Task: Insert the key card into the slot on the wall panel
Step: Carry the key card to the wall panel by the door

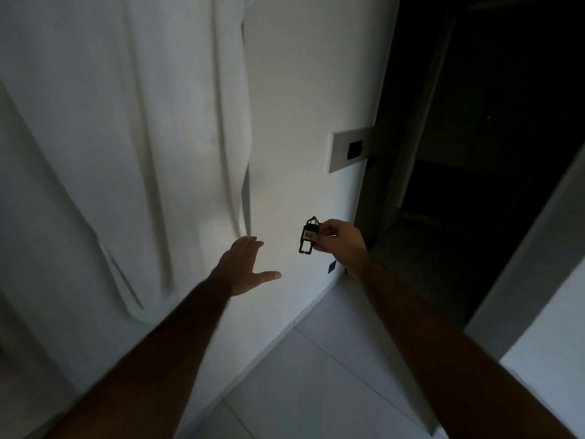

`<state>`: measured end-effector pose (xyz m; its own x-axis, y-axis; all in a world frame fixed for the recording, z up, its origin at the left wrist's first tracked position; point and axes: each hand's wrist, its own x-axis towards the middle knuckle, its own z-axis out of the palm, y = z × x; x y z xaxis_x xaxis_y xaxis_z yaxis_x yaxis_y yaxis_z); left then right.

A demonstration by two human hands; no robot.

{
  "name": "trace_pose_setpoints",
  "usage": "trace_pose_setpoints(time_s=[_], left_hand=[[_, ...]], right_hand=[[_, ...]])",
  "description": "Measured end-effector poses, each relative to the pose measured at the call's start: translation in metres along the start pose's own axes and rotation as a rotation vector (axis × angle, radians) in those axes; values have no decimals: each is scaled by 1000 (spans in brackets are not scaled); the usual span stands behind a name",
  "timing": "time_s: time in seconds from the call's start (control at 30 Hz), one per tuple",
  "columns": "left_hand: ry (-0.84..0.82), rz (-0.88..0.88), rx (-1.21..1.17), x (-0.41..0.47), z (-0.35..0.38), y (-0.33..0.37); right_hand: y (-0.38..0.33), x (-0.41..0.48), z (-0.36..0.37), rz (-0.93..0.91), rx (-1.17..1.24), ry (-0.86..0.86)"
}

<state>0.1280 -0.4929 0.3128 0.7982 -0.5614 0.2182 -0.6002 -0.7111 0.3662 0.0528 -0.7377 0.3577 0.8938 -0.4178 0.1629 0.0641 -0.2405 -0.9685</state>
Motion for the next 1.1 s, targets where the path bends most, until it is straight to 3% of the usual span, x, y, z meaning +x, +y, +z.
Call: trace_pose_setpoints(time_s=[0.4, 0.83, 1.1], left_hand=[[13, 166, 15, 145, 1, 47], [67, 236, -20, 279, 15, 92], [118, 214, 46, 360, 31, 146]], right_hand=[[-13, 86, -78, -75, -200, 134], [6, 175, -145, -75, -154, 233], [25, 239, -221, -69, -156, 183]])
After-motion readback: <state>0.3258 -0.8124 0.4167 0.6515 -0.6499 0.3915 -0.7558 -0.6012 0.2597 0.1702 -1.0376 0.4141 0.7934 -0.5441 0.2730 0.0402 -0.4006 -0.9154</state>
